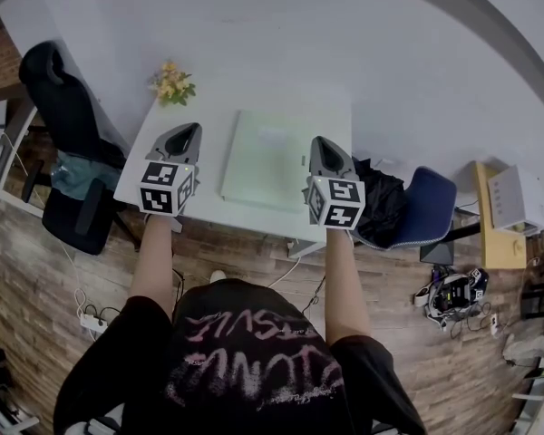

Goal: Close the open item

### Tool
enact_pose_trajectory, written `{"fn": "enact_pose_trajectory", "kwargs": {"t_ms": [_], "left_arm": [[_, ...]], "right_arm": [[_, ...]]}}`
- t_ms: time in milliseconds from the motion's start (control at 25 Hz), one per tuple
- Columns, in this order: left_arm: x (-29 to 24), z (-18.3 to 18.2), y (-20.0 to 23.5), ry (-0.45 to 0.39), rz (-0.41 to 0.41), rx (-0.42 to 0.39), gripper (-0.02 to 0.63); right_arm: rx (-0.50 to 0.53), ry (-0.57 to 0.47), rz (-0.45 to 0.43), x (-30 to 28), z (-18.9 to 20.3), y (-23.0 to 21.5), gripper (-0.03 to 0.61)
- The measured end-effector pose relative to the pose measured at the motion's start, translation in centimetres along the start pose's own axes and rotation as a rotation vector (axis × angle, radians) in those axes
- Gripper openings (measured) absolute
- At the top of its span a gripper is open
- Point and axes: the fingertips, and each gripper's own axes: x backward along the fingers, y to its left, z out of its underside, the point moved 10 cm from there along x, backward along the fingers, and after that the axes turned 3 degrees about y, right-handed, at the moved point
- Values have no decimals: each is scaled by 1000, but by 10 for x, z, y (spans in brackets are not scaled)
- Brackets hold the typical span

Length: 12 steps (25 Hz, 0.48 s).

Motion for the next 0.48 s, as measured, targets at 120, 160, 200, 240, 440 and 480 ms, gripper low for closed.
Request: {"fn": "enact_pose_trajectory", "kwargs": {"t_ms": [120,160,200,240,440,480], "left_arm": [[0,-2,-1,-1,1,-5,3],[1,-2,-1,0,1,-6,3],[1,-3,-1,0,1,-7,3],[1,-3,-1,-1,2,-7,3],[2,-5,-1,-3,4,-6,3],[2,-6,-1,-3,3,-6,3]], "right_arm": [[1,-3,3,1,-2,-1,9],[1,-3,3,1,-3,-1,9],[1,-4,3,2,-3,-1,9],[1,-4,2,2,-3,-1,9],[7,-7,1,2,-4,0,9],[7,-9,0,2,-5,0,9]]}}
